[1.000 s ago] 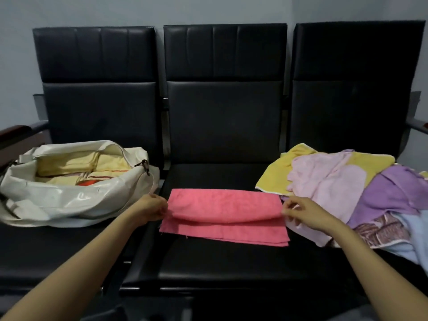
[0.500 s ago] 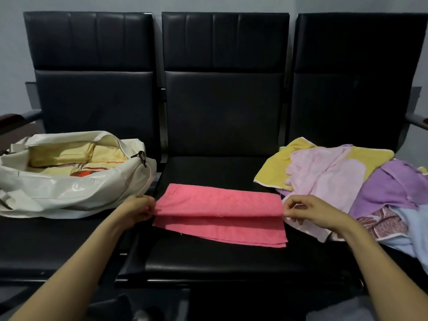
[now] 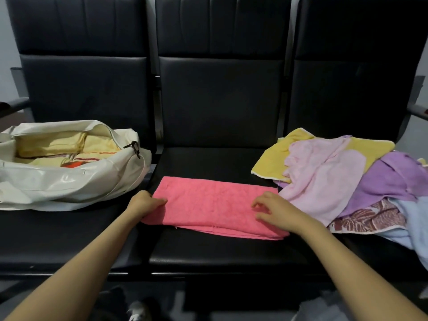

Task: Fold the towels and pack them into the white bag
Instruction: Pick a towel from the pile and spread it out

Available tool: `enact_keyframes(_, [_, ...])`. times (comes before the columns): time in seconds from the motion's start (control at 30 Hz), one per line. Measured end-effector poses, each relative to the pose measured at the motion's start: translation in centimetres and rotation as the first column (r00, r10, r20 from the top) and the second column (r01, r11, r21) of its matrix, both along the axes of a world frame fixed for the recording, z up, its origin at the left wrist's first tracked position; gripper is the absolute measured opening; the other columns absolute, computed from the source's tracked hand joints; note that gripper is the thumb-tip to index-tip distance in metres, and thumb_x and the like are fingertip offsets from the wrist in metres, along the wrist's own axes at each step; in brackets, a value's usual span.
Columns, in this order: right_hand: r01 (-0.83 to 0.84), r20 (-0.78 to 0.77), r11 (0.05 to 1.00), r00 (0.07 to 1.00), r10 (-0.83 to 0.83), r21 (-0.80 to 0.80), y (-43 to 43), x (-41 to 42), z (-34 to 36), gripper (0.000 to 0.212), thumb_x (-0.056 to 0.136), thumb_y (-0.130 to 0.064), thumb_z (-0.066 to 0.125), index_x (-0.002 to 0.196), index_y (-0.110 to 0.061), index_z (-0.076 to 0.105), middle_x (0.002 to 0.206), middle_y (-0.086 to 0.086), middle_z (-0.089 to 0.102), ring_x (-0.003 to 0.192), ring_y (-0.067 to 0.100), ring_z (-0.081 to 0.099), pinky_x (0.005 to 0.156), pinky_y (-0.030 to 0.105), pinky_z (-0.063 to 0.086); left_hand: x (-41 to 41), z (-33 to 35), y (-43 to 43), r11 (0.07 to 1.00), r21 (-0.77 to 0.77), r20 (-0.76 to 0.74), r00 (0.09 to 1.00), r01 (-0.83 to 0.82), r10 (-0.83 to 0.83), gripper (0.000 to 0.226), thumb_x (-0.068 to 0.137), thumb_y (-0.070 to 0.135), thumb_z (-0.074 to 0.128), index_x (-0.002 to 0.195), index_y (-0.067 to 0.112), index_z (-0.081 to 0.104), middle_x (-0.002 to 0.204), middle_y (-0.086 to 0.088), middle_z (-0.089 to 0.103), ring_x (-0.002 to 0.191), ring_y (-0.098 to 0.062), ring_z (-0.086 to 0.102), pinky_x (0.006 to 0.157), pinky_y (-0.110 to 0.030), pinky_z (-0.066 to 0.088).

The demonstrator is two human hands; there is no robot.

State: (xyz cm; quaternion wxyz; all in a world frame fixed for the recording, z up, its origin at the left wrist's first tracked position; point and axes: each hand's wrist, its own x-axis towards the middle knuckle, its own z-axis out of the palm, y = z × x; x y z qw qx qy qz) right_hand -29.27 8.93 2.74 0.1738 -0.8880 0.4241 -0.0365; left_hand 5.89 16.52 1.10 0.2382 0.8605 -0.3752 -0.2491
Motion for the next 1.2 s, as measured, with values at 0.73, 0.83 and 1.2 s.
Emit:
enact_keyframes(0.73, [-0.152, 0.081, 0.984, 0.986, 0.145, 0.088, 0.4, 8.1, -2.6, 0.040, 0.103, -0.016, 0.037, 0.142, -0.020, 0.047, 0.153, 0.000, 0.037, 0.143, 0.016, 0.029, 0.115, 0.025, 0.016, -4.2, 5.6, -0.7, 0.803, -0.594, -0.401, 0.853, 0.034, -0.333, 0.062, 0.077, 0.005, 0.071, 0.132, 0.021, 0.046, 0.118, -0.007, 0.058, 0.099, -0.014, 0.060, 0.079, -0.026, 0.052])
enact_keyframes(0.83, [0.084, 0.437, 0.922, 0.862, -0.258, 0.378, -0.6, 7.7, -2.4, 0.033, 0.103, -0.013, 0.041, 0.131, -0.008, 0.057, 0.128, 0.009, 0.061, 0.123, 0.020, 0.054, 0.102, 0.024, 0.037, -8.9, 5.1, -2.3, 0.804, -0.580, -0.372, 0.836, 0.130, -0.403, 0.066, 0.077, 0.006, 0.072, 0.136, 0.016, 0.042, 0.119, -0.006, 0.055, 0.104, -0.016, 0.056, 0.089, -0.030, 0.048])
enact_keyframes(1.2, [0.212, 0.442, 0.619, 0.532, -0.722, 0.756, -2.5, 5.9, -1.6, 0.020, 0.098, -0.025, 0.053, 0.098, -0.010, 0.066, 0.072, 0.006, 0.070, 0.065, 0.023, 0.066, 0.061, 0.031, 0.054, -16.8, 2.8, -3.6, 0.830, -0.374, -0.580, 0.595, 0.412, -0.557, 0.068, 0.088, 0.003, 0.064, 0.141, 0.013, 0.022, 0.106, -0.002, 0.057, 0.077, -0.015, 0.061, 0.069, -0.023, 0.053])
